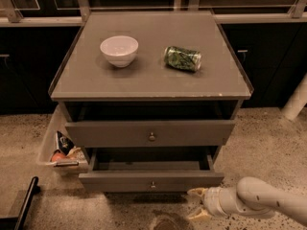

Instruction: Close middle drawer

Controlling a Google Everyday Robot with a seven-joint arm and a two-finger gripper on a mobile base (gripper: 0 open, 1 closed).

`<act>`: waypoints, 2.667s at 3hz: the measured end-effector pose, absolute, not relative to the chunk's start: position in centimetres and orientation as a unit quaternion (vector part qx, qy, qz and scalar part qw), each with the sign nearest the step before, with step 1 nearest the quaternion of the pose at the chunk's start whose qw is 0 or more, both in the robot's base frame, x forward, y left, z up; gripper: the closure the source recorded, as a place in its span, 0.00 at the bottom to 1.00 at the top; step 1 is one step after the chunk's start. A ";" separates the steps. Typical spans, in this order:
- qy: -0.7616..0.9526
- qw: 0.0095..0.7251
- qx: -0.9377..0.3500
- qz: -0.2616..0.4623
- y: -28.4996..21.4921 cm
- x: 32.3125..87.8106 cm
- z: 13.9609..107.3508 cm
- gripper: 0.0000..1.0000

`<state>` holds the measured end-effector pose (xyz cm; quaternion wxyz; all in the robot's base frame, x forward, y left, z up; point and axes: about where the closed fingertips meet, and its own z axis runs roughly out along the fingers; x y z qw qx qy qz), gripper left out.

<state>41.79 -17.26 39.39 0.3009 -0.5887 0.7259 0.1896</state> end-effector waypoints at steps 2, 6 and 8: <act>0.729 0.317 -0.587 0.153 -20.5 51.1 40.3 0.88; 0.726 0.320 -0.592 0.145 -20.5 51.6 40.4 0.16; 0.726 0.320 -0.592 0.145 -20.5 51.5 40.4 0.00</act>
Offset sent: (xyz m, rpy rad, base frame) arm 0.1677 -0.0619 0.0278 -0.0576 -0.1383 -0.0666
